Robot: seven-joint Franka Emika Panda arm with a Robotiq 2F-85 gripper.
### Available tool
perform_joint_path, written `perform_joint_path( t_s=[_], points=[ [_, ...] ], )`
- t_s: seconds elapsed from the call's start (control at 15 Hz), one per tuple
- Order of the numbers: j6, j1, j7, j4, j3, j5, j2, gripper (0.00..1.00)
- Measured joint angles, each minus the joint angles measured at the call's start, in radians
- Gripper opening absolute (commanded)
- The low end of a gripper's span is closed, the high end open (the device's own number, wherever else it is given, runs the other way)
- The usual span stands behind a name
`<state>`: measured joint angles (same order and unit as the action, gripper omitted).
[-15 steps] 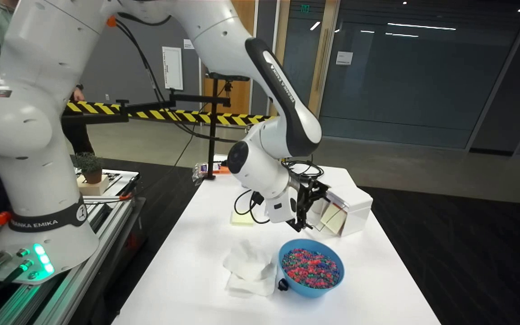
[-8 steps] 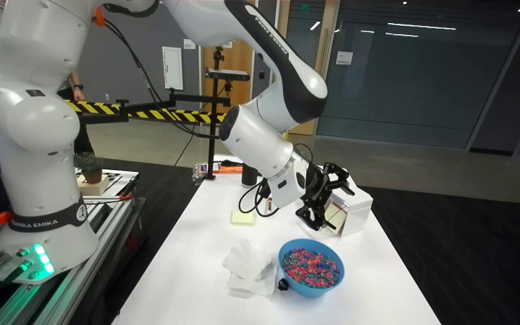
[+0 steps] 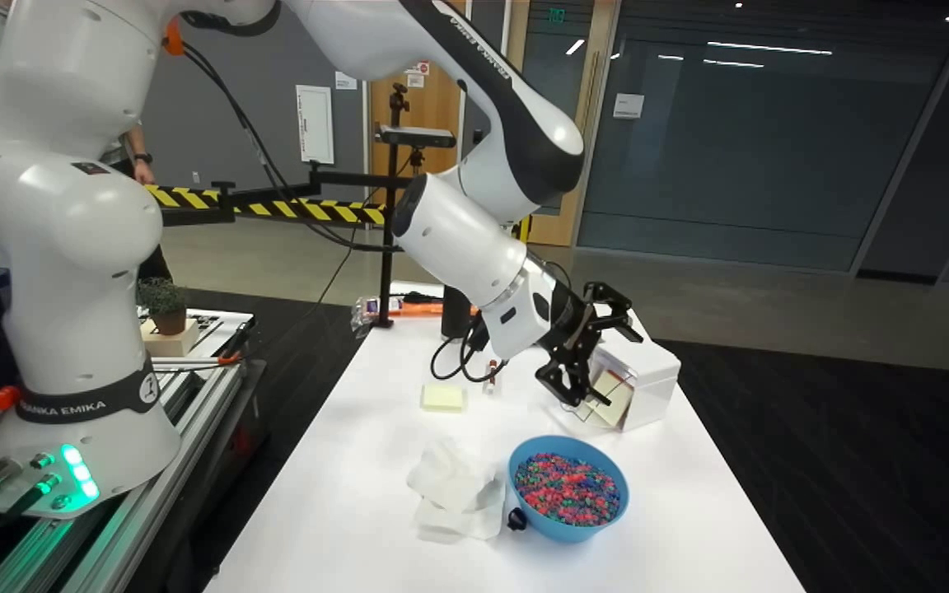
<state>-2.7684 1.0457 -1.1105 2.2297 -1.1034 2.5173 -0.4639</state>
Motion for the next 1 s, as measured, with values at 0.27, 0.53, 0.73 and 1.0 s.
perform_joint_path(
  t_s=[0.27, 0.53, 0.73, 1.0],
  points=[
    [0.000, 0.000, 0.000, 0.000, -0.001, 0.000, -0.001, 1.00],
    [0.000, 0.000, 0.000, 0.000, -0.002, 0.000, -0.001, 1.00],
    [0.030, -0.002, 0.021, 0.000, 0.000, 0.000, 0.000, 1.00],
    [0.159, 0.000, 0.102, 0.000, -0.023, 0.000, 0.005, 1.00]
  ],
)
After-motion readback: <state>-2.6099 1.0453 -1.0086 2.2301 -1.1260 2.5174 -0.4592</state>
